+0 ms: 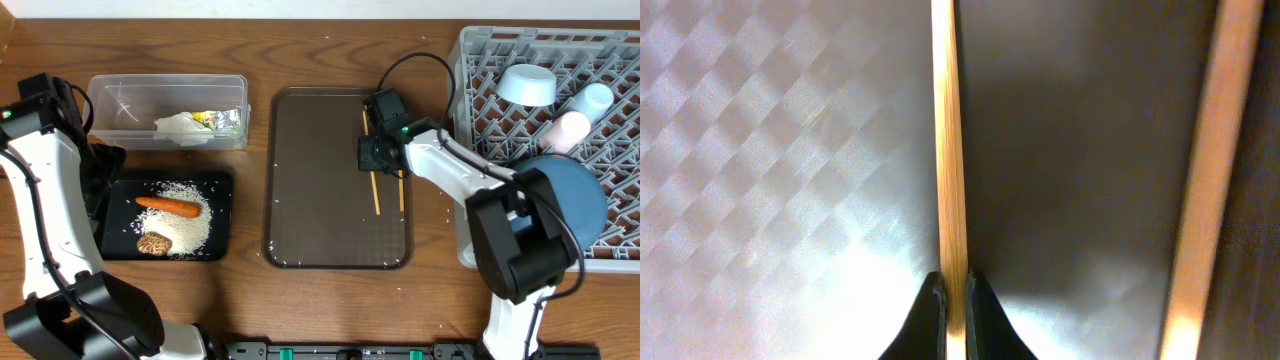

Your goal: Sort waste into correct bins and load items into the dishwasher rack

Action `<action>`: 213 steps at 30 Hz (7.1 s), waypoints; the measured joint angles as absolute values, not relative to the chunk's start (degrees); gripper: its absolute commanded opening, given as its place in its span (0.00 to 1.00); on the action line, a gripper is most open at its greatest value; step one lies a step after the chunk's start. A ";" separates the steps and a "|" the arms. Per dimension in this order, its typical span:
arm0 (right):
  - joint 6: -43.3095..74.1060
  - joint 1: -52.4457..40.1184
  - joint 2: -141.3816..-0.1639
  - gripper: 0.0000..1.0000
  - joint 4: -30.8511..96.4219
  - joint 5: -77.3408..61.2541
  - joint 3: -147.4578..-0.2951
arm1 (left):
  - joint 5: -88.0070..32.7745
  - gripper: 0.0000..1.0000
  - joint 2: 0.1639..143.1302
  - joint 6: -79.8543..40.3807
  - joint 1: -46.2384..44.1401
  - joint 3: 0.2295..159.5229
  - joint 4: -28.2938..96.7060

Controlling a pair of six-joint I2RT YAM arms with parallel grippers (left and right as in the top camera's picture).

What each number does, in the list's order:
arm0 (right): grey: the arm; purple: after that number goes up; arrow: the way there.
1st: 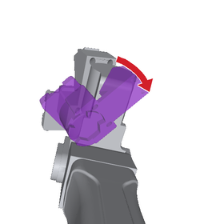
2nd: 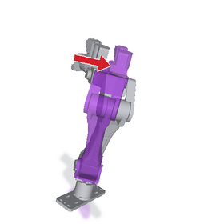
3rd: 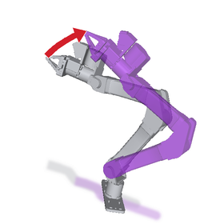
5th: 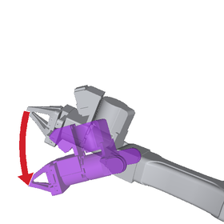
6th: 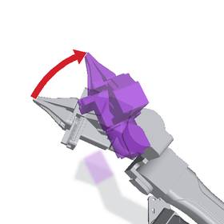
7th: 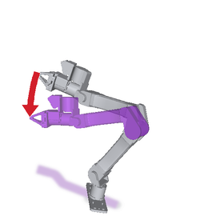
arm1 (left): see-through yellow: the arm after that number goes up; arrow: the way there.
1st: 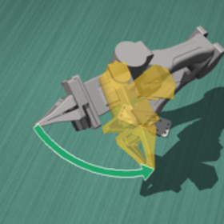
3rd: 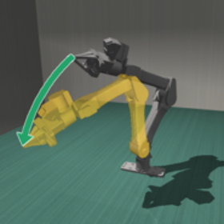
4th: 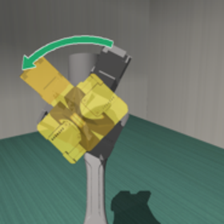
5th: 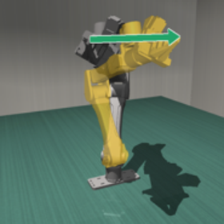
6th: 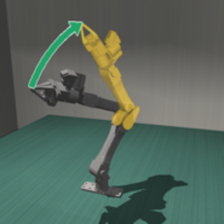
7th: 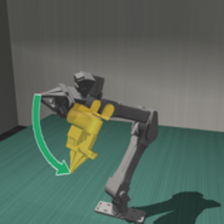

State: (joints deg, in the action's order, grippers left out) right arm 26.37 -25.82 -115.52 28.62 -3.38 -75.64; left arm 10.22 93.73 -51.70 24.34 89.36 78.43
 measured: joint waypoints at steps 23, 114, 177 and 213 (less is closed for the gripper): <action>14.87 -0.97 -90.24 0.01 32.12 -4.71 -75.22 | 10.22 0.98 93.73 -51.70 24.34 89.36 78.43; 28.42 -26.92 -115.77 0.34 30.37 6.85 -75.24 | 10.22 0.98 93.73 -51.70 24.34 89.36 78.43; 9.41 1.10 -103.15 0.69 22.02 1.50 -75.22 | 10.24 0.98 93.73 -51.70 24.34 89.36 78.46; 27.11 -8.93 -41.41 0.99 43.13 5.87 -42.06 | 10.26 0.98 93.73 -51.70 24.34 89.36 78.43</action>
